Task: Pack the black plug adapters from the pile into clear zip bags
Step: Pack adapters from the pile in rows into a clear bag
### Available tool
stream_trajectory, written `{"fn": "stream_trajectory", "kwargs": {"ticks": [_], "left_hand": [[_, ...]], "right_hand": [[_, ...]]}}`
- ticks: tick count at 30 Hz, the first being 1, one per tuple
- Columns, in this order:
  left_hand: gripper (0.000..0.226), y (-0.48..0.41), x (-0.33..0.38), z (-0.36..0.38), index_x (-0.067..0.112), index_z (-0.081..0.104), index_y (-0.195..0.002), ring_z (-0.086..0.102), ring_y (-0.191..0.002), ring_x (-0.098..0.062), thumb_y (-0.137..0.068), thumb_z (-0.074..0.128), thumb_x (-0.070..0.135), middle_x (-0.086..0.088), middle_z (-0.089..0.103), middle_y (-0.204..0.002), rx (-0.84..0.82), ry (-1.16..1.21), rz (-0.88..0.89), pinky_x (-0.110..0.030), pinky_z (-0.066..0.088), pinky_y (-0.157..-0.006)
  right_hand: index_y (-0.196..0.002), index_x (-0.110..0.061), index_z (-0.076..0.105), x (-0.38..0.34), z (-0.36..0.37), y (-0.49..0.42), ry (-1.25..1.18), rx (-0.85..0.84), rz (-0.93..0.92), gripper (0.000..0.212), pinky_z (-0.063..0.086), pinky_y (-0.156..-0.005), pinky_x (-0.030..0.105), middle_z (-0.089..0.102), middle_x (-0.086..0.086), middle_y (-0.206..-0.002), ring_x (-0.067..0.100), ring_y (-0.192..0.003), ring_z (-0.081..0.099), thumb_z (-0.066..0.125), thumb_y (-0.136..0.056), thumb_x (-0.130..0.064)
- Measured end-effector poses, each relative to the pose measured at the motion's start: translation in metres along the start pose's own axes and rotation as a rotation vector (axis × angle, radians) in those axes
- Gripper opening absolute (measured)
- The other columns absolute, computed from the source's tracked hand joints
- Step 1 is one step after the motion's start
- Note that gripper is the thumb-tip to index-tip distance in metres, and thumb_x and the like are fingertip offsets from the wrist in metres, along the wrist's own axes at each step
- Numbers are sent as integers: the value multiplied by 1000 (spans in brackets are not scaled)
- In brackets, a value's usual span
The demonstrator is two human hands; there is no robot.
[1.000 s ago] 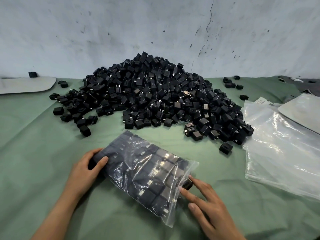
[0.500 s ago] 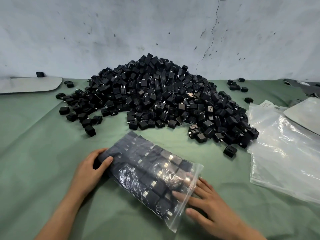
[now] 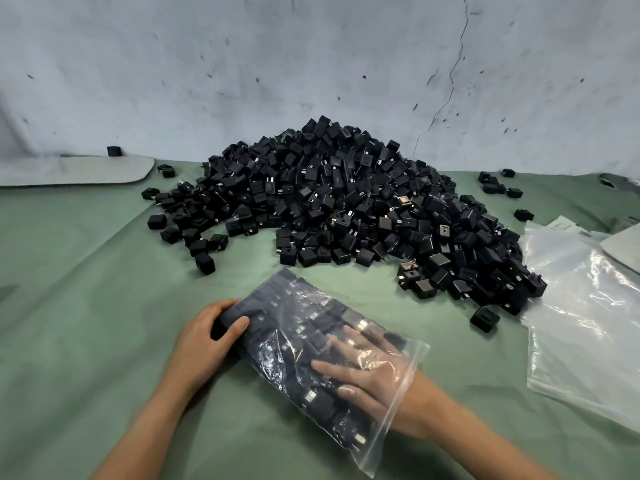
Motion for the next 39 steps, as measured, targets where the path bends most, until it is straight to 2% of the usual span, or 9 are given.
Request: {"fn": "stream_trajectory", "kwargs": {"ticks": [3, 5, 10, 18, 24, 27, 32, 36, 39], "left_hand": [[27, 0, 0, -1, 27, 62, -115, 60, -106, -13, -89, 68, 33, 9, 66, -113, -4, -5, -4, -31, 43, -94], [32, 1, 1, 0, 30, 61, -114, 60, -105, -11, -86, 64, 45, 11, 65, -113, -14, 3, -1, -30, 43, -93], [36, 1, 0, 0, 35, 59, -113, 59, -105, -8, -81, 58, 52, 14, 64, -113, -9, 6, -4, -28, 43, -93], [34, 0, 1, -1, 40, 57, -110, 59, -105, -7, -79, 55, 54, 17, 64, -112, 3, 8, 11, -30, 44, -95], [45, 0, 3, -2, 45, 53, -108, 59, -105, -8, -72, 44, 71, 17, 64, -112, -4, 4, 17, -35, 45, -96], [44, -1, 2, -1, 46, 53, -109, 59, -106, -9, -73, 44, 71, 17, 64, -113, -5, -2, 17, -37, 45, -96], [64, -1, -2, -1, 32, 59, -120, 58, -109, -9, -72, 44, 72, 16, 63, -117, -9, -2, -8, -37, 44, -98], [60, 2, 4, -2, 41, 46, -134, 48, -119, -5, -78, 49, 64, 19, 53, -129, 7, -14, 26, -34, 37, -104], [62, 8, 22, -8, 39, 42, -141, 31, -135, -9, -85, 38, 64, 19, 38, -142, 99, -231, 182, -38, 20, -111]], "right_hand": [[-135, -68, -7, -6, 2, -13, 0, -43, -24, 43, -24, -111, 49, -9, -15, -154, 15, -141, -23, -7, -92, -66], [-132, -68, -11, -11, 2, -24, 23, -66, -50, 46, -25, -111, 45, -12, -16, -153, 19, -140, -25, -14, -86, -67], [-124, -72, -22, -16, -1, -47, -7, -125, -46, 39, -18, -110, 50, -23, -17, -150, 15, -138, -27, -3, -91, -62], [-144, -48, -2, -22, 1, -60, -24, -143, -81, 51, -19, -111, 43, -13, -21, -154, 10, -142, -21, 4, -94, -59], [-151, -32, 7, -17, 0, -71, -77, -69, -61, 60, -7, -119, 42, -5, -23, -154, 2, -143, -14, 7, -97, -56], [-151, -32, 11, -17, -1, -76, -87, -55, -54, 55, -10, -116, 41, -6, -25, -153, 1, -143, -14, 15, -100, -52], [-150, -33, 14, -16, -2, -79, -83, -60, -11, 55, -10, -117, 42, -6, -24, -154, 4, -143, -15, 15, -99, -54], [-149, -42, 0, -14, -2, -61, -76, -73, 26, 57, -18, -113, 43, -10, -23, -155, 5, -143, -19, 3, -95, -60], [-146, -42, -9, -12, -9, -23, -50, 6, 53, 63, -23, -113, 39, -18, -22, -154, 4, -143, -18, -9, -88, -65]]}}
Point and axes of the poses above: each hand's wrist, its own y-axis away from the middle knuckle, its own z-axis out of the palm, x = y × z, the point moved 9 cm from there along -y, towards the middle knuckle
